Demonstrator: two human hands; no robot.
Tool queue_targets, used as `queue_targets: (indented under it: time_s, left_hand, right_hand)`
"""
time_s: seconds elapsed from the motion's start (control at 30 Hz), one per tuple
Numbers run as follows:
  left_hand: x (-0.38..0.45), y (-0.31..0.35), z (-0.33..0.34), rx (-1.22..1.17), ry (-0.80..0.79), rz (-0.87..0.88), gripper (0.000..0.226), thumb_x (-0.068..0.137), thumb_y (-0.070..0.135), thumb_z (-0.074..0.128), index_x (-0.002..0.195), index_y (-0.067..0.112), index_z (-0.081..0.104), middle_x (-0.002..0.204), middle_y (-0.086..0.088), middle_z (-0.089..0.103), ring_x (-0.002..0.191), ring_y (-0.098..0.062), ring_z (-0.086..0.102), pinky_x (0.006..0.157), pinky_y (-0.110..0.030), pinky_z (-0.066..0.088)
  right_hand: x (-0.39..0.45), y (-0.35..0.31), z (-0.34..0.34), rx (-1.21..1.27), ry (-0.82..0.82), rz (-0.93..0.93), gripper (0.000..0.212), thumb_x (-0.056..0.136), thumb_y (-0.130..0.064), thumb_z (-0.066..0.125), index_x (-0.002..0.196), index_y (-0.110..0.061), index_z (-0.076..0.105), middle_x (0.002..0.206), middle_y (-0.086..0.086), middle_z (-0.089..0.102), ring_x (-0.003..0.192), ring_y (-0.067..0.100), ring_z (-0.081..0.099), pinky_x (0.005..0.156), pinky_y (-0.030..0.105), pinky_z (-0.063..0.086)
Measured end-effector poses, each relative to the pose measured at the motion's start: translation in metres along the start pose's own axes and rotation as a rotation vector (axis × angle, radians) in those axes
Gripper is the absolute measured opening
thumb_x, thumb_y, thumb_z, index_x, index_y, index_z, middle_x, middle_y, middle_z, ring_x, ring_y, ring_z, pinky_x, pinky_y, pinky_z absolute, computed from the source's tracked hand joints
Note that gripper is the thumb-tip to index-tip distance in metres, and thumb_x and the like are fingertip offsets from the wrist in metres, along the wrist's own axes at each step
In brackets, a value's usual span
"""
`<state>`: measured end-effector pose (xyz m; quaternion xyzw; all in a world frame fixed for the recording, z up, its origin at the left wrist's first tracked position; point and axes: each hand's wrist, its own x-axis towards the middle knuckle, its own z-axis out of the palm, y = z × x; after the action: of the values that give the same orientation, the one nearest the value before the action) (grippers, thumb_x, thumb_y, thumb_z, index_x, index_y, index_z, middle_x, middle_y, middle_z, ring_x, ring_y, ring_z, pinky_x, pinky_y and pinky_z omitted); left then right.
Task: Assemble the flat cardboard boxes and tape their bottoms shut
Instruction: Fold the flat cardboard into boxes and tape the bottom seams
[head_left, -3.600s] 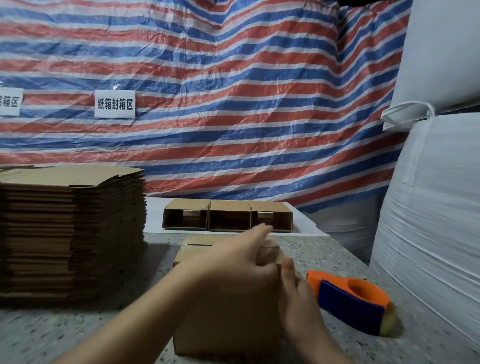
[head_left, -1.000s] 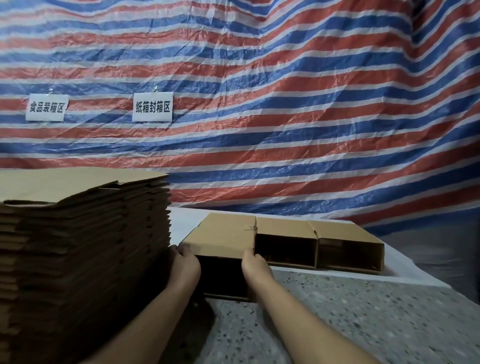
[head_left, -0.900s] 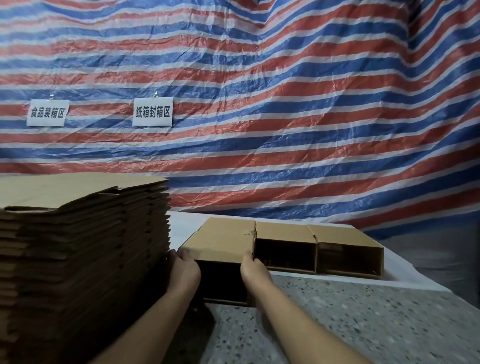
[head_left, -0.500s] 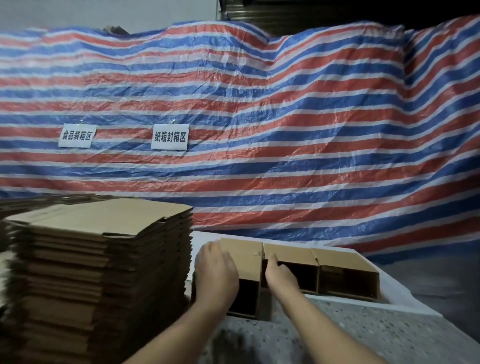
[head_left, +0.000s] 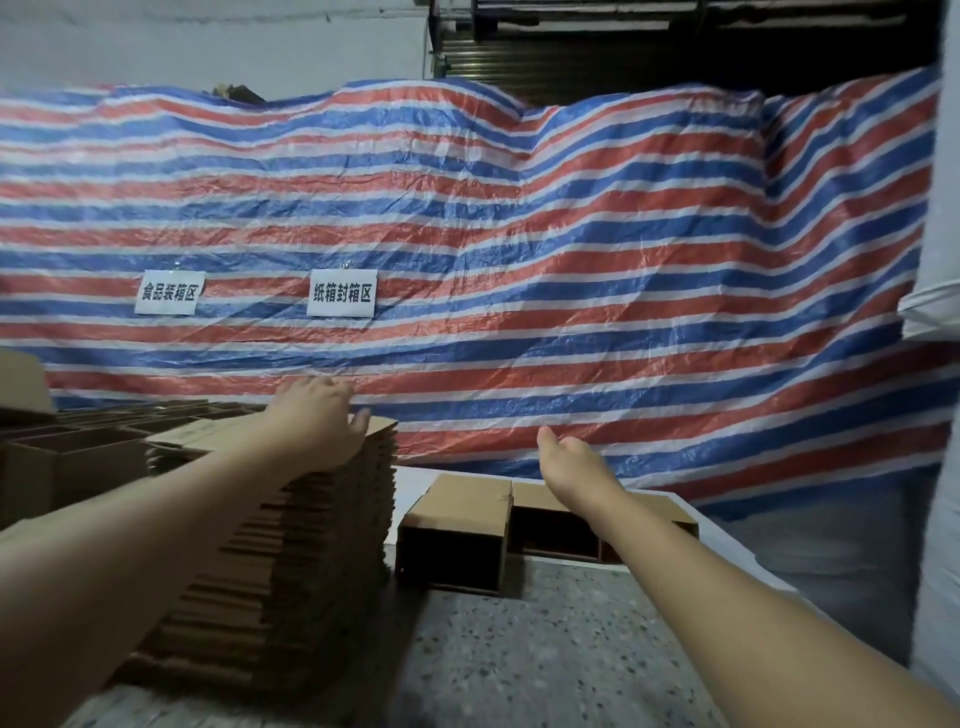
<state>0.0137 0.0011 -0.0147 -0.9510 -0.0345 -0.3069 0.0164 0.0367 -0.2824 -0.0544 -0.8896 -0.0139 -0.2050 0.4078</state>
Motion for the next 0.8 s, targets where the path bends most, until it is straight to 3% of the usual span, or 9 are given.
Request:
queue_targets:
  time_s: [0.1,0.17,0.23,0.3,0.4,0.57,0.7,0.8]
  left_hand:
    - [-0.009,-0.012,0.018,0.064,-0.117,0.002,0.072,0.096,0.065,0.026,0.151,0.018,0.033,0.155,-0.009,0.037,0.143,-0.029,0.031,0.117,-0.047,0.022]
    - [-0.017,-0.013,0.03,0.041,-0.203,-0.006,0.072,0.095,0.068,0.025,0.148,0.02,0.037,0.15,-0.008,0.042,0.139,-0.027,0.036,0.116,-0.046,0.024]
    - [-0.025,-0.012,0.04,0.049,-0.237,0.002,0.062,0.098,0.062,0.028,0.145,0.022,0.039,0.144,-0.006,0.048,0.134,-0.025,0.042,0.114,-0.045,0.03]
    - [-0.031,-0.01,0.045,0.062,-0.177,0.005,0.052,0.101,0.052,0.03,0.143,0.024,0.04,0.143,-0.004,0.049,0.133,-0.024,0.043,0.112,-0.041,0.033]
    - [-0.039,-0.006,0.046,0.071,-0.102,0.011,0.044,0.102,0.047,0.031,0.138,0.026,0.044,0.137,-0.001,0.053,0.128,-0.023,0.047,0.107,-0.039,0.037]
    - [-0.053,0.0,0.041,0.087,0.008,0.038,0.035,0.103,0.041,0.032,0.128,0.027,0.051,0.123,0.001,0.061,0.116,-0.022,0.054,0.098,-0.036,0.041]
    - [-0.062,0.01,0.034,0.193,0.147,0.139,0.03,0.106,0.034,0.028,0.126,0.025,0.049,0.116,0.002,0.063,0.106,-0.021,0.06,0.09,-0.033,0.045]
    - [-0.066,0.017,0.019,0.123,0.242,0.214,0.027,0.105,0.026,0.033,0.128,0.025,0.047,0.119,0.006,0.062,0.106,-0.018,0.06,0.087,-0.03,0.044]
  right_hand:
    - [-0.006,-0.002,-0.009,-0.009,-0.022,-0.014,0.055,0.105,-0.053,0.025,0.127,-0.013,0.055,0.126,0.008,0.055,0.102,0.021,0.046,0.087,0.035,0.033]
    - [-0.009,-0.001,-0.01,-0.02,-0.025,-0.01,0.048,0.104,-0.054,0.024,0.115,-0.018,0.054,0.114,0.004,0.051,0.097,0.019,0.044,0.086,0.036,0.034]
    - [-0.011,0.002,-0.007,-0.026,-0.038,-0.006,0.051,0.104,-0.055,0.024,0.12,-0.017,0.055,0.11,0.001,0.048,0.097,0.018,0.044,0.087,0.036,0.035]
    - [-0.013,0.005,-0.002,-0.021,-0.06,-0.007,0.053,0.104,-0.055,0.025,0.122,-0.017,0.057,0.111,0.001,0.051,0.091,0.015,0.045,0.085,0.034,0.034]
    - [-0.015,0.004,0.006,-0.038,-0.087,-0.006,0.046,0.104,-0.055,0.024,0.103,-0.019,0.053,0.103,0.001,0.053,0.077,0.009,0.045,0.082,0.033,0.035]
    - [-0.019,-0.005,0.014,-0.019,-0.104,-0.021,0.051,0.105,-0.053,0.024,0.094,-0.014,0.055,0.088,-0.004,0.052,0.077,0.011,0.049,0.073,0.032,0.037]
    - [-0.022,-0.014,0.02,-0.01,-0.105,-0.039,0.048,0.105,-0.052,0.025,0.094,-0.016,0.054,0.082,-0.008,0.047,0.072,0.006,0.043,0.076,0.031,0.034]
    - [-0.024,-0.019,0.023,0.017,-0.11,-0.058,0.047,0.105,-0.052,0.026,0.09,-0.015,0.053,0.089,-0.003,0.054,0.077,0.008,0.048,0.07,0.032,0.035]
